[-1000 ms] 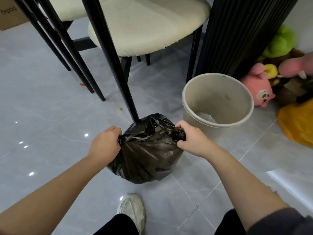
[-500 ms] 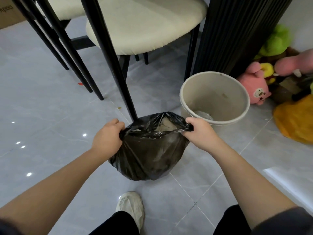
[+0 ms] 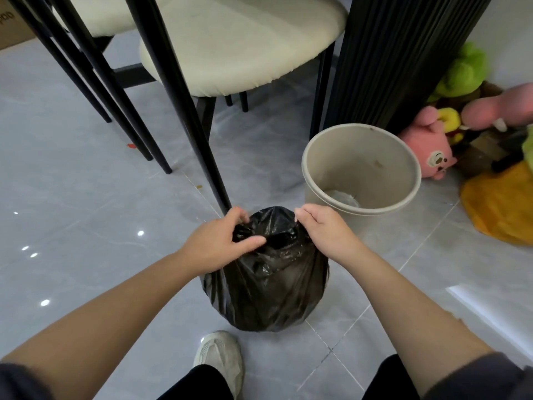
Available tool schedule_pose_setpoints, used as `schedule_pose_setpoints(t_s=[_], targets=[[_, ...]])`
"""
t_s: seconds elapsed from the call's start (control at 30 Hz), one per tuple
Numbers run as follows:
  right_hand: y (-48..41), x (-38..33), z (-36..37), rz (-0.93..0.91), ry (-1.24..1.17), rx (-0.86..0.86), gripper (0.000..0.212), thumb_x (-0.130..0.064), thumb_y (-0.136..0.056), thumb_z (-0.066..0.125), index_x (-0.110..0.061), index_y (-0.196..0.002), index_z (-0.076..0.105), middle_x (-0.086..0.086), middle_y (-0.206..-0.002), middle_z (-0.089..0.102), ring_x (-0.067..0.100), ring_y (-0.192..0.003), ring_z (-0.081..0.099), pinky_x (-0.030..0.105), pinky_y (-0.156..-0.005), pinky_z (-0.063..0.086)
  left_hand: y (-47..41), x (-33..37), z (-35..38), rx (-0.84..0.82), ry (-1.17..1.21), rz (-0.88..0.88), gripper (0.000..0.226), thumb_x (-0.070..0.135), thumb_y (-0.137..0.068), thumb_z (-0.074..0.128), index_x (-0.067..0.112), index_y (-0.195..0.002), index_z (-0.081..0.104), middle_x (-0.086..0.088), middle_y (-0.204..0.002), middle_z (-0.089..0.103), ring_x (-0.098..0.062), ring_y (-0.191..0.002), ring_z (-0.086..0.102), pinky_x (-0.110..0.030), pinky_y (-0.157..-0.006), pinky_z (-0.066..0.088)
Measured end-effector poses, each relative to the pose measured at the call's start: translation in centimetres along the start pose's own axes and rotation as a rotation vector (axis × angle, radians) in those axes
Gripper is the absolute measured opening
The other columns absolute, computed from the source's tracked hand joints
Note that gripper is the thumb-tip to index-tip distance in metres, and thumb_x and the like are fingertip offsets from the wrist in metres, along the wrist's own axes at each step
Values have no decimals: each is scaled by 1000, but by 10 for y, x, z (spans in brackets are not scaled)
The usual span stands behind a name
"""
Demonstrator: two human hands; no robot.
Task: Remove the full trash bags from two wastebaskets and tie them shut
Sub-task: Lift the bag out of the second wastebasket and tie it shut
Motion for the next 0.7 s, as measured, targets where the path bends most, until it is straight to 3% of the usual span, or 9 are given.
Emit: schedule_pose_setpoints(t_s=[0.07, 0.13, 0.2, 0.23, 0.27, 0.33, 0.4, 0.57, 0.7], targets=[[0, -2, -2, -7, -18, 18, 41, -32, -99, 40, -17, -62, 37, -6, -56, 38, 11, -55, 37, 31, -59, 31, 2, 13, 5, -35, -91, 77, 70, 73, -71, 50, 32, -127, 39, 8, -119, 55, -13, -107, 54, -34, -91, 46], [1, -4, -5, -22, -39, 53, 43, -36, -99, 40, -20, -60, 31, -7, -56, 33, 12, -55, 33, 33, -59, 29, 5, 36, 12, -25, -194, 187, 90, 77, -66, 47, 30, -140, 30, 8, -143, 36, -14, -134, 32, -39, -110, 31], [1, -4, -8, -19, -48, 81, 46, -40, -97, 44, -21, -58, 30, -8, -54, 31, 11, -54, 32, 33, -57, 28, 7, 52, 29, -84, -241, 242, 104, 78, -62, 50, 30, -147, 15, 8, -155, 20, -14, -145, 12, -45, -118, 15], [1, -3, -9, -9, -55, 92, 46, -41, -96, 47, -22, -57, 30, -8, -53, 31, 10, -53, 32, 32, -56, 28, 6, 54, 38, -116, -271, 231, 107, 76, -63, 54, 29, -149, 10, 6, -154, 24, -16, -145, 15, -47, -119, 13], [1, -1, -10, 4, -66, 95, 46, -43, -94, 50, -21, -57, 32, -8, -53, 32, 10, -53, 33, 31, -56, 29, 4, 54, 43, -120, -309, 209, 101, 69, -67, 57, 27, -148, 12, 3, -148, 37, -18, -140, 28, -47, -118, 16], [2, 1, -11, 30, -88, 87, 45, -46, -90, 55, -19, -60, 36, -7, -56, 34, 10, -54, 34, 30, -57, 30, -2, 54, 40, -26, -414, 214, 57, 44, -83, 54, 22, -134, 38, 0, -118, 62, -21, -116, 54, -41, -107, 32], [2, 4, -16, 49, -100, 83, 44, -48, -87, 58, -17, -64, 37, -5, -59, 33, 9, -55, 33, 28, -56, 29, -3, 53, 30, 76, -393, 265, 18, 27, -91, 46, 19, -103, 56, 0, -98, 64, -23, -96, 61, -37, -87, 44], [5, 10, -26, 101, -120, 66, 45, -47, -78, 69, -18, -69, 36, -6, -62, 34, 8, -55, 34, 26, -55, 29, 3, 48, 27, 110, -87, 290, 19, 27, -97, 37, 16, -93, 52, 1, -90, 53, -17, -83, 54, -38, -77, 47], [4, 4, -18, 50, -126, 25, 38, -44, -88, 60, -17, -71, 39, -6, -64, 35, 8, -58, 34, 28, -59, 31, -6, 42, 20, 166, 196, 95, 19, 33, -98, 42, 19, -89, 52, -3, -67, 60, -19, -62, 57, -43, -65, 48]])
Point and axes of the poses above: each hand's wrist, its own y-axis away from the middle knuckle, its own z-axis out of the palm, x = y × z, the point moved 9 cm from there along -y, towards the middle knuckle
